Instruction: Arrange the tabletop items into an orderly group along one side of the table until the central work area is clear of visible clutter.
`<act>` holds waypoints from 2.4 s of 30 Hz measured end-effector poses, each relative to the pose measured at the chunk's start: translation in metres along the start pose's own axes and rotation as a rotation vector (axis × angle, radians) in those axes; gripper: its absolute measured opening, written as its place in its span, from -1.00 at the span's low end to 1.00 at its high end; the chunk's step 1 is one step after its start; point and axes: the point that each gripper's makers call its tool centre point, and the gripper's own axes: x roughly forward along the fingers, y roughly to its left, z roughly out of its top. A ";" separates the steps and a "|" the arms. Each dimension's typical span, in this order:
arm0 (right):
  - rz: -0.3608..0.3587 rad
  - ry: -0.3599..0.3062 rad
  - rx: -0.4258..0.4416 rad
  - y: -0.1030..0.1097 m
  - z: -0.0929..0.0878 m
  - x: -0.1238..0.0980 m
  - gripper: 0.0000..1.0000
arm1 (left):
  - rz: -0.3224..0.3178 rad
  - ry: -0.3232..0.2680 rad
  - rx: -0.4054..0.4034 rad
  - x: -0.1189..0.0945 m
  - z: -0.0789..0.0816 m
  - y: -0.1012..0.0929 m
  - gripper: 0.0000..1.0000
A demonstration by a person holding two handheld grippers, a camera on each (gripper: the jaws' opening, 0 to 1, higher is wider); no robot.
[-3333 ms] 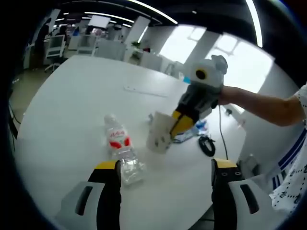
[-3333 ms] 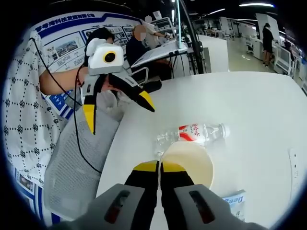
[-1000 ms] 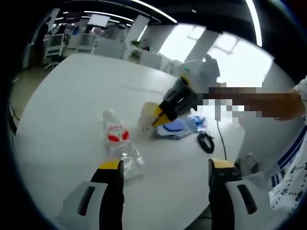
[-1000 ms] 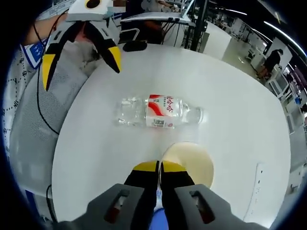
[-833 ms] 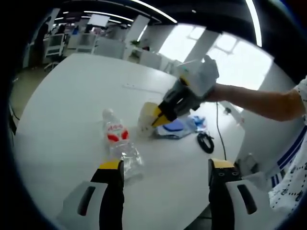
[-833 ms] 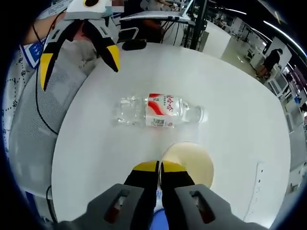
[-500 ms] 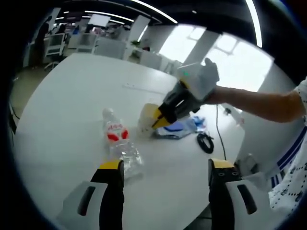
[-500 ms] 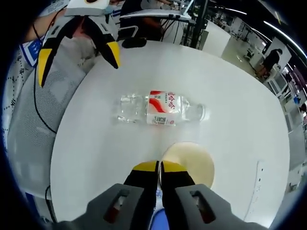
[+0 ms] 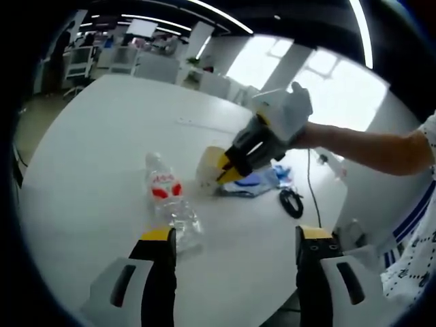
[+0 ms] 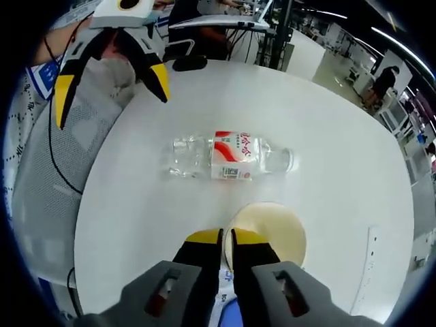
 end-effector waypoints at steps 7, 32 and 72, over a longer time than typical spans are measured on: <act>-0.006 -0.011 -0.006 -0.001 0.002 -0.002 -0.83 | 0.000 -0.001 0.001 0.000 0.000 0.000 0.35; -0.030 -0.078 0.038 -0.007 0.015 -0.017 -0.59 | -0.005 0.002 0.023 -0.001 0.006 -0.003 0.34; -0.035 -0.150 0.135 -0.004 0.025 -0.050 -0.31 | -0.007 -0.009 0.059 -0.007 0.020 -0.011 0.34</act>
